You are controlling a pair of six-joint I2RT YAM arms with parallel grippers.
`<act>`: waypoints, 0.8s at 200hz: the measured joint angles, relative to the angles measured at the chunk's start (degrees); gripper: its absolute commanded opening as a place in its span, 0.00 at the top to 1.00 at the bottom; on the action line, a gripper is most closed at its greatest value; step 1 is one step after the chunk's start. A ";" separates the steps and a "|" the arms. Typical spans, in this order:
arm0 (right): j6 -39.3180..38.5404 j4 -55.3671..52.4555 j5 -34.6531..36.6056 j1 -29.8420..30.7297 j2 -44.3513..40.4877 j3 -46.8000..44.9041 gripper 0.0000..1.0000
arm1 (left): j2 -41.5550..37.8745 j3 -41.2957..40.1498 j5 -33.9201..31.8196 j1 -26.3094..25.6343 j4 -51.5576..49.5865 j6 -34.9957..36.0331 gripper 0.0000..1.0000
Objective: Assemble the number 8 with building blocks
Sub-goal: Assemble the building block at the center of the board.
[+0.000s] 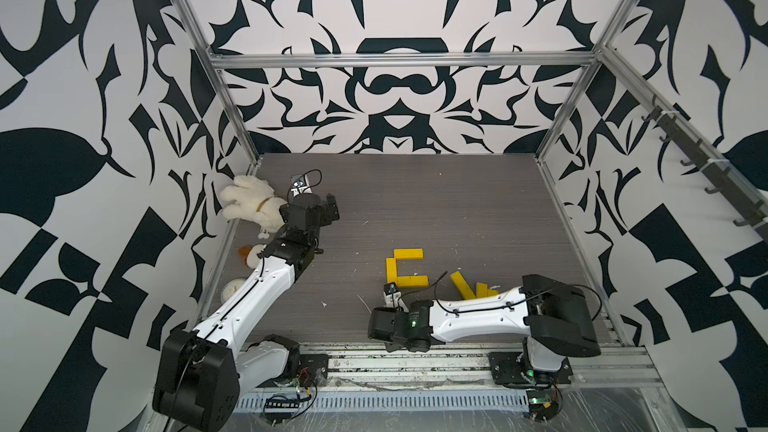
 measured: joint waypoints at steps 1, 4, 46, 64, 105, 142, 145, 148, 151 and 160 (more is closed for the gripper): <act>0.02 0.00 -0.09 -0.02 -0.07 -0.09 1.00 | -0.02 -0.04 0.02 0.00 0.02 0.00 0.01; 0.17 0.00 -0.42 -0.09 -0.42 -0.46 1.00 | -0.11 -0.20 0.07 0.07 0.17 0.00 0.01; 2.40 2.10 -6.32 -2.91 -3.23 -3.93 1.00 | -0.76 -0.74 0.26 1.92 0.90 0.00 0.01; 4.48 4.87 -10.16 -4.68 -4.04 -5.57 1.00 | -0.76 -0.74 0.37 3.19 1.07 0.00 0.01; 6.58 3.56 -13.46 -6.88 -2.60 -3.63 1.00 | -0.39 -0.76 2.05 6.88 2.27 -0.42 0.01; 6.80 1.11 -13.31 -7.80 0.22 0.02 1.00 | 0.87 -1.84 3.89 8.83 4.61 -1.01 0.01; 6.86 0.96 -13.33 -7.87 0.31 0.17 1.00 | 0.98 -2.10 4.13 9.01 4.79 -1.16 0.01; 6.93 0.79 -13.33 -7.89 0.39 0.31 1.00 | 1.03 -2.32 4.42 9.16 5.01 -1.27 0.01; 6.97 0.59 -13.31 -7.91 0.48 0.44 1.00 | 1.09 -2.58 4.76 9.40 5.27 -1.44 0.01; 7.26 0.17 -13.31 -8.04 0.63 0.66 1.00 | 1.40 -3.34 5.84 10.36 5.68 -1.99 0.01</act>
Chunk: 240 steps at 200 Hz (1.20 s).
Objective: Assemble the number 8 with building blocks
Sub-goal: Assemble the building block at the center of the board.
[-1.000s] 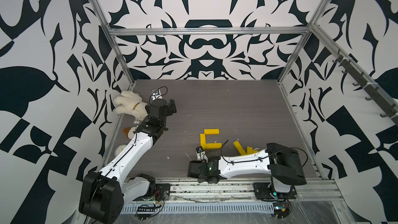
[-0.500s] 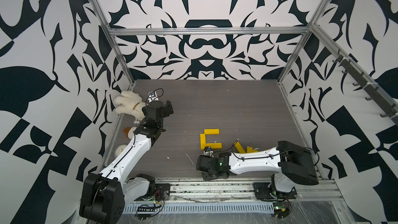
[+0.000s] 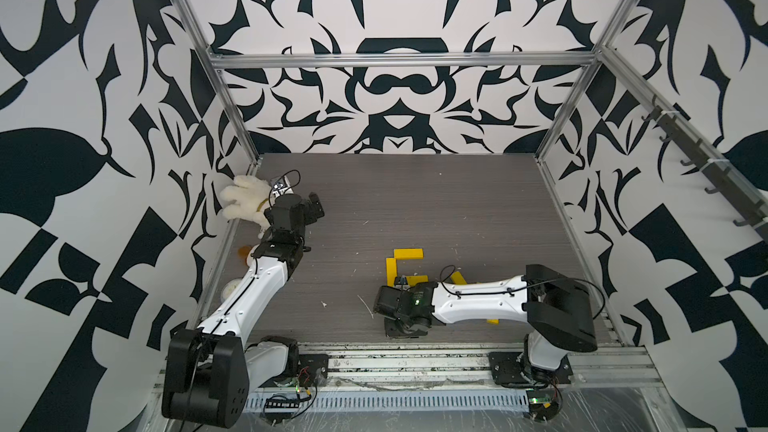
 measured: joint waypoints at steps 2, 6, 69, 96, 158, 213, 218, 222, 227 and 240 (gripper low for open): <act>0.11 -0.09 0.00 -0.02 0.04 0.04 1.00 | 0.07 -0.17 0.33 0.31 0.07 -0.17 0.01; 0.17 -0.28 0.02 -0.07 0.04 0.07 1.00 | 0.24 -0.37 0.72 0.92 0.07 -0.46 0.01; 0.74 -3.39 0.46 -0.74 0.35 0.81 0.99 | 1.05 -2.75 5.77 5.14 3.48 -2.99 0.01; -0.31 -5.01 0.66 -0.90 1.81 2.54 0.97 | 1.05 -3.06 6.93 5.46 3.80 -3.41 0.01; -2.10 -5.53 1.11 -0.96 2.43 3.34 0.95 | 1.05 -3.06 8.24 5.49 3.76 -4.02 0.01; -2.73 -4.85 1.44 -2.82 2.45 3.34 0.98 | -0.07 -3.06 8.26 5.49 3.50 -4.15 0.01; -2.73 -4.79 1.49 -3.02 2.45 3.37 0.98 | -0.15 -3.06 8.24 5.49 3.52 -4.15 0.01; -2.75 -4.79 1.53 -3.13 2.45 3.41 0.98 | -0.22 -3.06 8.22 5.49 3.61 -4.15 0.01; -2.78 -4.81 1.57 -3.28 2.54 3.50 0.98 | -0.24 -3.08 8.20 5.49 3.76 -4.15 0.01; -2.95 -5.16 1.60 -3.58 3.02 4.11 0.98 | -0.24 -3.10 8.20 5.49 4.07 -4.20 0.01</act>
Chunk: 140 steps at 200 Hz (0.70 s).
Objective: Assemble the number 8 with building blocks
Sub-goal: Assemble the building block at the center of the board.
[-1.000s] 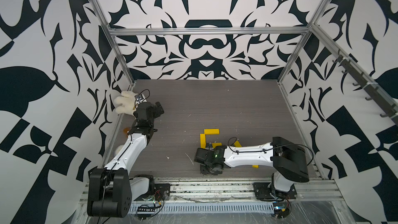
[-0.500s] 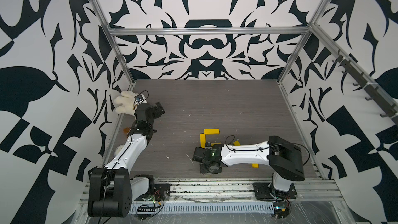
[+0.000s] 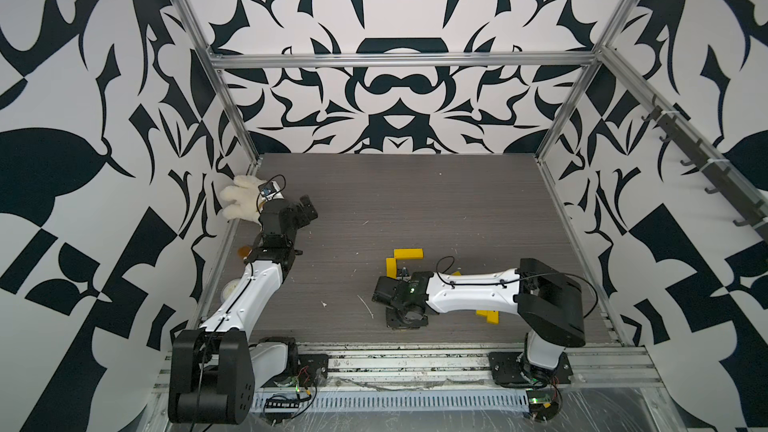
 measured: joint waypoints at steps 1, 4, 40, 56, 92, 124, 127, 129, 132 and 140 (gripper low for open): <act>0.00 -0.04 0.02 -0.02 0.04 0.07 0.98 | 0.00 -0.02 0.00 0.00 0.04 0.00 0.01; -0.02 -0.17 0.04 -0.04 0.20 0.26 0.98 | 0.00 -0.09 0.00 0.00 0.15 0.00 0.01; -0.98 -1.03 0.20 -0.26 1.55 2.08 0.98 | 0.07 -1.11 0.00 0.00 1.09 -0.09 0.01; -1.31 -1.20 0.13 -0.35 1.81 2.34 0.97 | 0.07 -1.14 -0.02 0.00 1.16 -0.09 0.01; -2.36 -1.49 -0.07 -0.63 2.23 2.91 0.97 | 0.07 -1.16 -0.09 0.00 1.29 -0.11 0.01; -2.95 -1.49 -0.15 -1.05 2.67 3.48 0.96 | 0.07 -1.16 -0.15 0.09 1.33 -0.17 0.01; -2.97 -1.49 -0.17 -1.05 2.67 3.48 0.96 | 0.07 -1.16 -0.15 0.11 1.36 -0.17 0.01; -2.97 -1.49 -0.17 -1.05 2.67 3.50 0.96 | 0.07 -1.16 -0.15 0.13 1.36 -0.17 0.01; -2.99 -1.49 -0.17 -1.05 2.69 3.52 0.96 | 0.07 -1.16 -0.15 0.17 1.36 -0.20 0.01; -3.02 -1.60 -0.20 -1.07 2.80 3.65 0.95 | 0.07 -1.16 -0.15 0.28 1.38 -0.22 0.01</act>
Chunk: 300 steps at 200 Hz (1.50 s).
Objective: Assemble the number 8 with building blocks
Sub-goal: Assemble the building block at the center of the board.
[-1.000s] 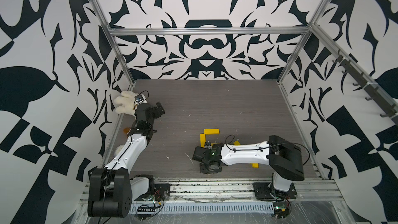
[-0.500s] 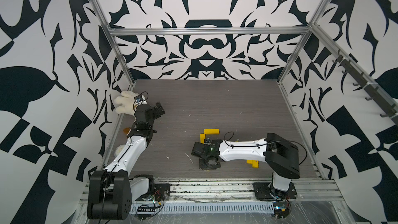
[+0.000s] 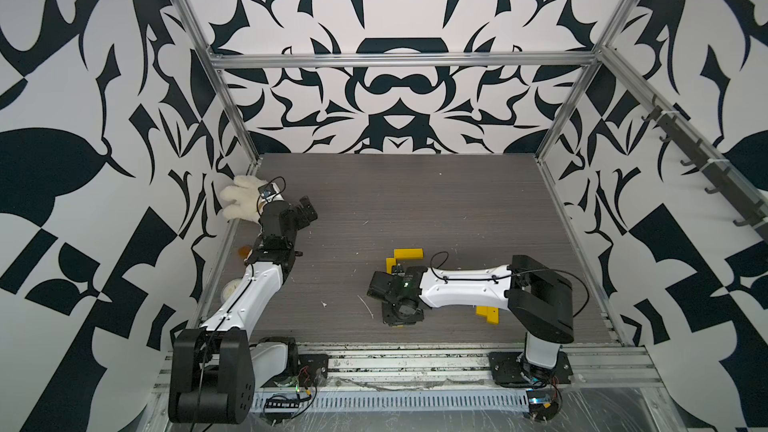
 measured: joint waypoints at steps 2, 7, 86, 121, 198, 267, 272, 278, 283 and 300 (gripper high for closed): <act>-0.02 -0.11 0.00 0.00 0.04 0.09 0.95 | 0.00 0.00 0.02 0.04 0.00 0.00 0.01; -0.11 -0.22 0.00 0.00 0.15 0.26 0.95 | 0.00 0.00 0.02 0.11 0.00 0.00 0.01; -1.64 -1.11 -0.24 -0.66 1.64 2.32 0.93 | 0.00 -0.02 0.37 0.83 0.15 -0.48 0.01; -1.64 -1.11 -0.26 -0.70 1.64 2.32 0.93 | 0.00 -0.04 0.61 1.11 0.17 -0.96 0.01; -1.38 -1.11 -0.24 -0.70 1.64 2.29 0.94 | 0.00 -0.22 1.60 1.55 0.20 -1.53 0.01; -0.04 -1.03 -0.07 -0.70 1.55 2.14 0.99 | 0.00 -0.66 2.56 2.08 0.59 -2.01 0.01; 0.09 -0.96 -0.02 -0.70 1.46 2.08 0.99 | 0.00 -0.66 2.60 2.08 0.59 -2.03 0.01; 0.28 -0.90 -0.02 -0.70 1.40 1.99 1.00 | 0.00 -0.66 2.67 2.08 0.59 -2.08 0.01; 0.35 -0.90 0.00 -0.70 1.38 1.97 1.00 | 0.00 -0.66 2.71 2.08 0.59 -2.12 0.01; 0.57 -0.85 0.04 -0.70 1.36 1.95 0.99 | 0.00 -0.66 2.78 2.08 0.59 -2.21 0.01</act>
